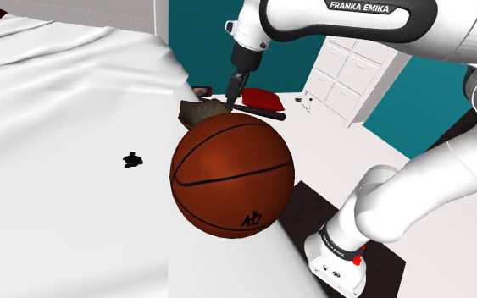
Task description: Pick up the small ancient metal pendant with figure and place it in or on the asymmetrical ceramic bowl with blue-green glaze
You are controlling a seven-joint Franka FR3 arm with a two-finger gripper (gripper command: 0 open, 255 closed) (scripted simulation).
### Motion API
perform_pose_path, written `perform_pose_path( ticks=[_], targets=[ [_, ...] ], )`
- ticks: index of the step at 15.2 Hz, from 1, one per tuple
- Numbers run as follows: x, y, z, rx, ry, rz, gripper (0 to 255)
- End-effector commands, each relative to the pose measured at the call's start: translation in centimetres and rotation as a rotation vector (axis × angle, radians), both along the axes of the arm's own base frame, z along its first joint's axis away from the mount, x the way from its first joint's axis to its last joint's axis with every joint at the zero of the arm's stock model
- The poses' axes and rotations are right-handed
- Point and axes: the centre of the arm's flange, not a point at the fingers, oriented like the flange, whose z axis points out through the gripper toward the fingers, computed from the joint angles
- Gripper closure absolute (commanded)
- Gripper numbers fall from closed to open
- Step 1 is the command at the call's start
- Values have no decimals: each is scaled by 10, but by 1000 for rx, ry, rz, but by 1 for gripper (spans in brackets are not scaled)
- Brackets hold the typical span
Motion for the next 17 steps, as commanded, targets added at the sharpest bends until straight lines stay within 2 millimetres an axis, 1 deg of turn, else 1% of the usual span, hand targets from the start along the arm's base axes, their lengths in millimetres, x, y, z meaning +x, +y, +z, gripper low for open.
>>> perform_pose_path(
  ticks=[1, 5, 9, 13, 17],
  targets=[
    [11, 28, -4, -8, 8, 58, 0],
    [30, 79, -14, -25, 23, 171, 0],
    [43, 132, -25, -42, 38, 284, 0],
    [49, 186, -37, -59, 53, 396, 0],
    [49, 240, -50, -76, 68, 509, 0]
  ],
)
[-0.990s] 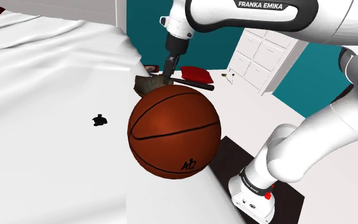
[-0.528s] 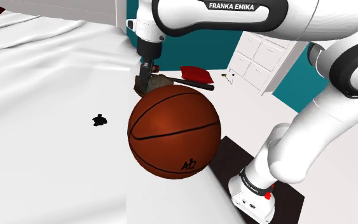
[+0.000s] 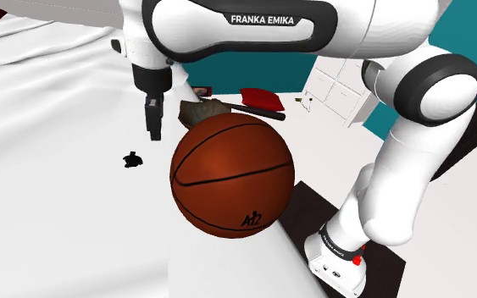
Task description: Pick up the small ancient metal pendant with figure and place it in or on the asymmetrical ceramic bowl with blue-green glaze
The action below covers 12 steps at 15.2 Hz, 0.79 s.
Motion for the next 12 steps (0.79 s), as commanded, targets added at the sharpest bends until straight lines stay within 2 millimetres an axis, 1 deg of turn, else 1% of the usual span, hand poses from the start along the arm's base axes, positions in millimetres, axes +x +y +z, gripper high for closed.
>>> perform_pose_path(
  ticks=[1, 5, 6, 12],
  targets=[
    [-1, 26, -9, -8, 8, 57, 0],
    [-8, 79, -23, -25, 23, 170, 0],
    [-10, 86, -25, -28, 25, 187, 0],
    [-11, 85, -57, -28, 25, 187, 0]
  ],
)
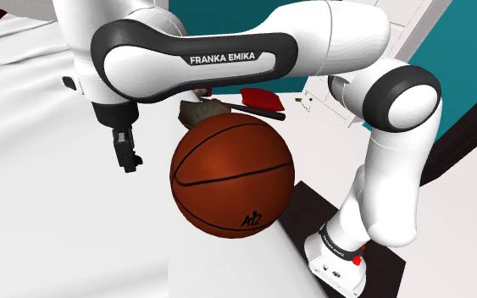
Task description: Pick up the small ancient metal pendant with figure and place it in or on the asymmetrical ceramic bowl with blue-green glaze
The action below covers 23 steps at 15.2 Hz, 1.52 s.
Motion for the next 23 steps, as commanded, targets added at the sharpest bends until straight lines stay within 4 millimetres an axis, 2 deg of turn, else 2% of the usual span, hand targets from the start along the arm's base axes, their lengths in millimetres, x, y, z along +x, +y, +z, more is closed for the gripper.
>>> perform_pose_path(
  ticks=[1, 9, 10, 19, 23],
  targets=[
    [0, 1, -11, 0, 0, 0, 0],
    [0, 0, -14, 0, 0, 0, 0],
    [0, 0, -14, 0, 0, 0, 255],
    [0, 0, -14, 0, 0, 0, 255],
    [0, 0, 7, 0, 0, 0, 255]
  ],
)
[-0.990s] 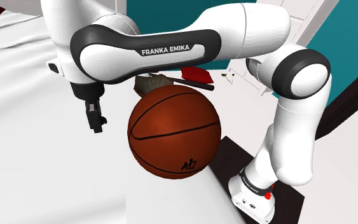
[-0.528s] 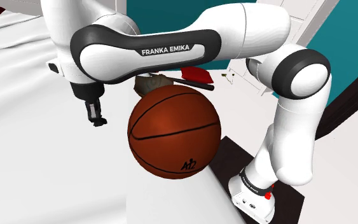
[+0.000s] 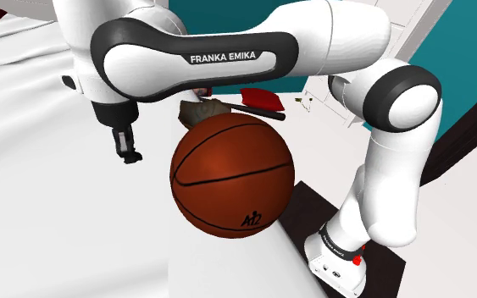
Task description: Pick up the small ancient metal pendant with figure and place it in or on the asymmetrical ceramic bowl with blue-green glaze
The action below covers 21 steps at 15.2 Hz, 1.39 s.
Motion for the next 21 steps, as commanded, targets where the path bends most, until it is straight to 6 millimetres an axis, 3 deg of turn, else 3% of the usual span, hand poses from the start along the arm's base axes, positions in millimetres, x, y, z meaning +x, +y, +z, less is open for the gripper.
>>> perform_pose_path(
  ticks=[1, 21],
  targets=[
    [0, 0, 11, 0, 0, 0, 255],
    [0, 0, 116, 0, 0, 0, 255]
  ],
)
